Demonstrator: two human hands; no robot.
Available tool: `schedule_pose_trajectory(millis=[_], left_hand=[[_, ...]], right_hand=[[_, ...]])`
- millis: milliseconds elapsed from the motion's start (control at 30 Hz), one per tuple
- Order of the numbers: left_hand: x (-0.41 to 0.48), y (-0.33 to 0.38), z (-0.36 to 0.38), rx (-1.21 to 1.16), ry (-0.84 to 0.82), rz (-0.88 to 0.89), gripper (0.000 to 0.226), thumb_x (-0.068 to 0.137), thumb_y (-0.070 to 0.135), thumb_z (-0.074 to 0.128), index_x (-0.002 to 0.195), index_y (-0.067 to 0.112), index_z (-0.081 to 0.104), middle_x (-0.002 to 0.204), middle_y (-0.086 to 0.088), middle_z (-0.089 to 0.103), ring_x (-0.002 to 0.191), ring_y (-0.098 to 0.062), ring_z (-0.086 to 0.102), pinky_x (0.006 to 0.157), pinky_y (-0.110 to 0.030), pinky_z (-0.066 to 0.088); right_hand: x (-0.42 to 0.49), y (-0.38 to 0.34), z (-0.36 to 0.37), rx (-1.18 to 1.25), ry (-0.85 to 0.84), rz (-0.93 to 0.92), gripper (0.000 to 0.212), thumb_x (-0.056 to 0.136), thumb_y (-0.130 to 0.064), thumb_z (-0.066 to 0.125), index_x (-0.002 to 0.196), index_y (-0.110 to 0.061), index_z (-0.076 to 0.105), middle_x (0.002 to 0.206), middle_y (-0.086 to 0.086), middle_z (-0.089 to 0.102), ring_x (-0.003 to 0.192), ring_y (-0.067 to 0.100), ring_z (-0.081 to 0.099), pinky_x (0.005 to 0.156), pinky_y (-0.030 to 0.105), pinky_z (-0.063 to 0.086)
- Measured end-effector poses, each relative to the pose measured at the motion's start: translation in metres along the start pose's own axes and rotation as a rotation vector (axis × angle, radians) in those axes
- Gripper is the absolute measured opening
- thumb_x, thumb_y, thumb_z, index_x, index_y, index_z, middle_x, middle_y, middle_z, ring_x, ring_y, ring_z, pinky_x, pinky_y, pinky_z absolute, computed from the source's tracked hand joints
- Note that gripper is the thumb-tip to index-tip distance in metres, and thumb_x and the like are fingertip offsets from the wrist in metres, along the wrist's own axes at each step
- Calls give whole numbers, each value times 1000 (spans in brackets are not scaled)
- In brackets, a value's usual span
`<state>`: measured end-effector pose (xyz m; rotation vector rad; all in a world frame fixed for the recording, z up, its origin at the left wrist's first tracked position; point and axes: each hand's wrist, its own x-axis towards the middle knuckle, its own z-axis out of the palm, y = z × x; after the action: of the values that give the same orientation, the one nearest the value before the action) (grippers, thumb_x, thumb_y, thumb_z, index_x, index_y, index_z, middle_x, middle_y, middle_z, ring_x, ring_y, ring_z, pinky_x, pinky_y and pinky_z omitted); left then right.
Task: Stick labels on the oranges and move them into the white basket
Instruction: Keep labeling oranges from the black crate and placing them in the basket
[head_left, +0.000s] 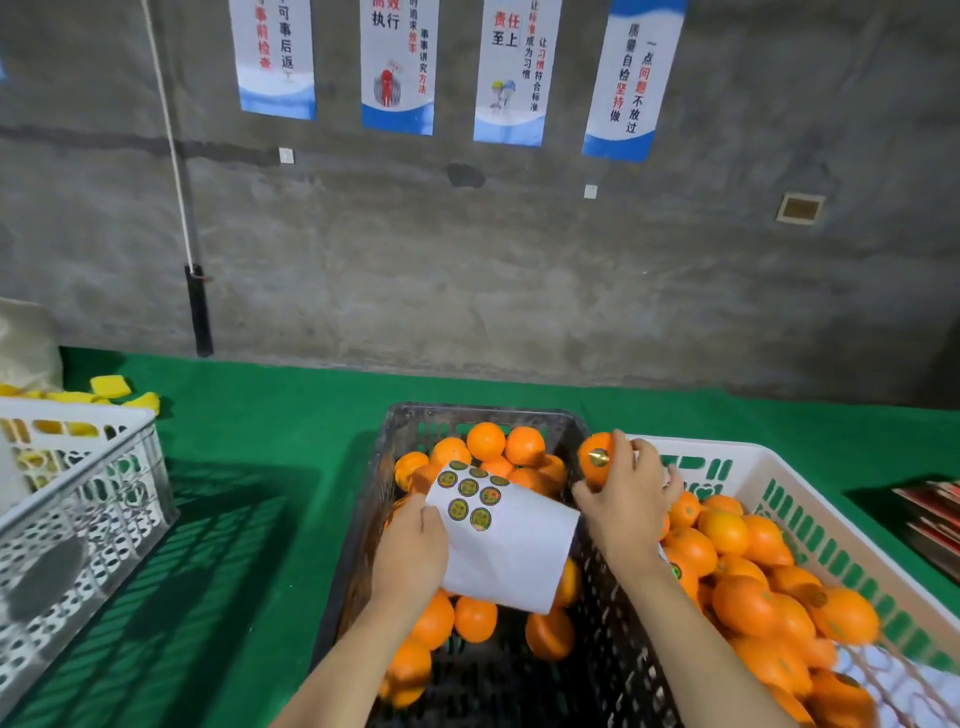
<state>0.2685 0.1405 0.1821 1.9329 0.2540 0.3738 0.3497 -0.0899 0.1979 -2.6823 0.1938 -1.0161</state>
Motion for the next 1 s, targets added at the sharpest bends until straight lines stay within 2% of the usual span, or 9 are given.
schedule_pose_trajectory(millis=[200,333,467,533,600,667,800,933,1000], left_hand=[[-6,0,-5,39,24,-20,37,103,16,36,65,21,34,65,1,41,65,-21,40,60,-36,28],[-12,-1,-5,153,29,30,34,104,22,34,71,20,42,76,-1,53,81,-28,53,73,-42,43],[-13,1,-5,89,48,73,35,103,31,30,78,21,53,80,2,62,84,-27,59,83,-49,50],[-14,4,-5,81,76,82,44,104,45,26,84,25,59,86,8,67,87,-24,62,84,-42,51],[-12,6,-5,92,103,107,55,99,64,22,87,26,60,86,9,68,85,-22,63,77,-39,49],[-12,8,-5,146,100,173,58,90,71,20,75,21,46,67,2,60,70,-24,61,65,-40,48],[-12,7,-5,216,89,260,46,97,57,29,73,21,40,58,2,48,62,-25,57,56,-40,43],[-9,7,-7,184,138,273,38,103,45,34,76,21,48,65,1,56,63,-15,57,59,-41,46],[-6,6,-6,156,160,256,35,105,40,36,81,21,51,72,2,58,69,-16,57,63,-41,45]], right_hand=[[-2,22,-19,-26,-144,400,68,78,-38,78,136,-15,51,126,19,50,115,42,48,104,50,30],[-3,25,-20,-4,-191,536,60,86,-31,71,140,-17,48,135,23,50,124,42,46,105,47,28],[-5,22,-18,-38,-225,522,50,89,-24,65,136,-16,51,143,19,48,137,39,34,112,51,22],[-8,13,-16,-12,-159,337,44,89,-24,64,130,-12,57,139,17,51,136,38,36,110,52,26],[-15,-3,-14,101,-34,25,30,90,-20,63,117,-10,66,122,15,62,119,38,52,100,49,38],[-27,-27,-12,375,-105,-135,19,96,-26,58,100,-12,70,100,8,68,96,30,61,83,46,47],[-33,-55,-10,925,-472,109,61,99,-63,37,65,-15,56,61,-2,60,61,16,55,62,37,42],[-26,-41,-7,999,-284,475,54,105,-50,33,79,-21,70,73,3,71,81,25,68,80,45,54],[-30,-34,-6,872,-194,379,51,105,-49,31,80,-23,67,76,0,69,83,23,66,78,45,52]])
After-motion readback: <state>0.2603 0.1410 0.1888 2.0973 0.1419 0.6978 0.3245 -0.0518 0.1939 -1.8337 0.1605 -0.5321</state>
